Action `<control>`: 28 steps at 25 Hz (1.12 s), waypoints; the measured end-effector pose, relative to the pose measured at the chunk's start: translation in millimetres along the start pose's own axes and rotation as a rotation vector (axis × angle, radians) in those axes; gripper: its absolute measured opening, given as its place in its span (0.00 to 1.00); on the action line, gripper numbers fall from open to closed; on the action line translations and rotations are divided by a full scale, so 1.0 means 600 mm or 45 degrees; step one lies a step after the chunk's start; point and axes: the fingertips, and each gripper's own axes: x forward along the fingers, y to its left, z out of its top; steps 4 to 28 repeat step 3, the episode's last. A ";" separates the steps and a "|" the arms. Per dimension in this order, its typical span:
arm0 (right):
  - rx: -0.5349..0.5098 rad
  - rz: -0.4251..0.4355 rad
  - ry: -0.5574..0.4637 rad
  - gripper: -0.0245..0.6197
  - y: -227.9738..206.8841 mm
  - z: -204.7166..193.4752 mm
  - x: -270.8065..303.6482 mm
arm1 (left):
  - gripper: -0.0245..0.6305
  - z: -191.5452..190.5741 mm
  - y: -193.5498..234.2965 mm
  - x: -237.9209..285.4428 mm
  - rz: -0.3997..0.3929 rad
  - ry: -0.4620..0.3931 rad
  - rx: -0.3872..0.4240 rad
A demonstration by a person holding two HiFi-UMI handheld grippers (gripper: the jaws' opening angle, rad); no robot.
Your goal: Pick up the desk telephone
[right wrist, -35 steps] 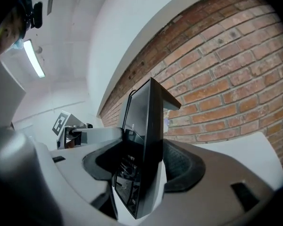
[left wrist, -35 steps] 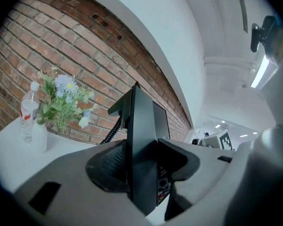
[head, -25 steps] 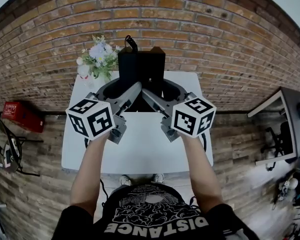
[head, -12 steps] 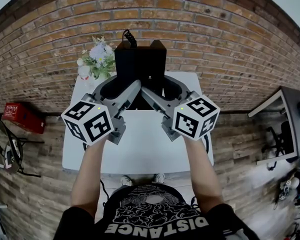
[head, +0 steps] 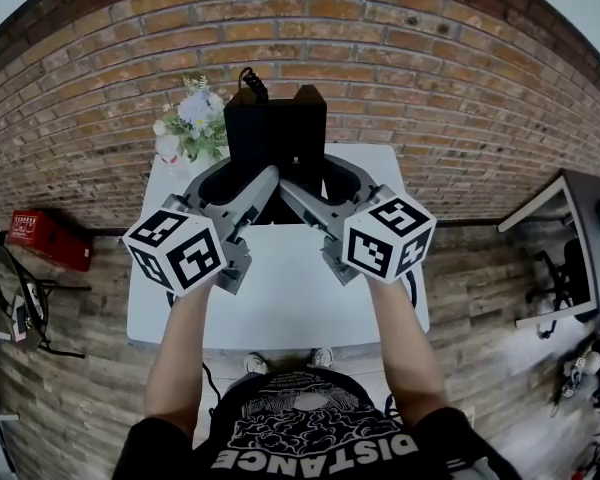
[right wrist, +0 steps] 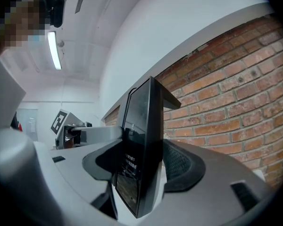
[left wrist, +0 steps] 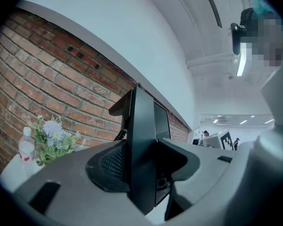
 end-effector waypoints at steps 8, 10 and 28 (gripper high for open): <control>0.003 0.000 0.000 0.44 -0.001 0.000 0.003 | 0.34 0.001 0.003 0.000 0.002 0.001 -0.004; 0.003 0.000 0.000 0.44 -0.001 0.000 0.003 | 0.34 0.001 0.003 0.000 0.002 0.001 -0.004; 0.003 0.000 0.000 0.44 -0.001 0.000 0.003 | 0.34 0.001 0.003 0.000 0.002 0.001 -0.004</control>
